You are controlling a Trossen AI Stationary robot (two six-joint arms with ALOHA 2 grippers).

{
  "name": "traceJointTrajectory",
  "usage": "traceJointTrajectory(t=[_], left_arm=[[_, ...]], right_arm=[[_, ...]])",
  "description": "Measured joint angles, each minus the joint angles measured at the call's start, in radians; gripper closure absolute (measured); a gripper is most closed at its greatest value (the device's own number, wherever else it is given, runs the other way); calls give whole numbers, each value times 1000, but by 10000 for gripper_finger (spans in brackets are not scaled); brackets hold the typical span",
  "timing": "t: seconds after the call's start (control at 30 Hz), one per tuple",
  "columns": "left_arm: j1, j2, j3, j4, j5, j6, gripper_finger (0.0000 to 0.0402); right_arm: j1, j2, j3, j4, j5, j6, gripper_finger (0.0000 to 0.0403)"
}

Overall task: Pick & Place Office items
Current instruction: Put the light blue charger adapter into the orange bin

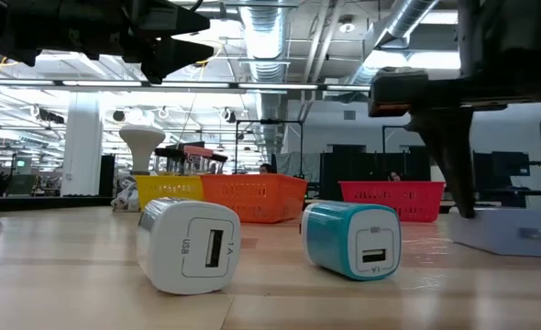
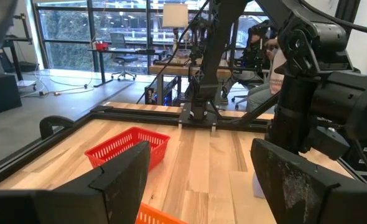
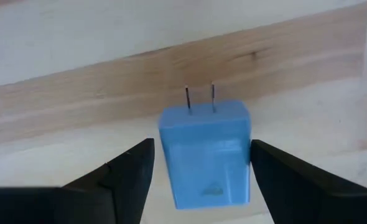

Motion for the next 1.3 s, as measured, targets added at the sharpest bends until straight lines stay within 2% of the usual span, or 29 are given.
traceJointTrajectory(t=[0.23, 0.5, 0.67, 0.87, 1.13, 1.3], left_arm=[[0, 0, 0, 0, 0, 0, 128], [0, 0, 0, 0, 0, 0, 128], [0, 0, 0, 0, 0, 0, 128], [0, 0, 0, 0, 0, 0, 128], [0, 0, 0, 0, 0, 0, 128], [0, 0, 0, 0, 0, 3, 128]], right_arm=[[-5, 0, -56, 72, -3, 1, 147], [-27, 0, -57, 101, -1, 12, 148], [-53, 0, -56, 104, -2, 48, 170], [-116, -1, -56, 105, -4, 64, 200], [-244, -1, -56, 136, -2, 56, 170], [-345, -1, -24, 146, -2, 56, 200]])
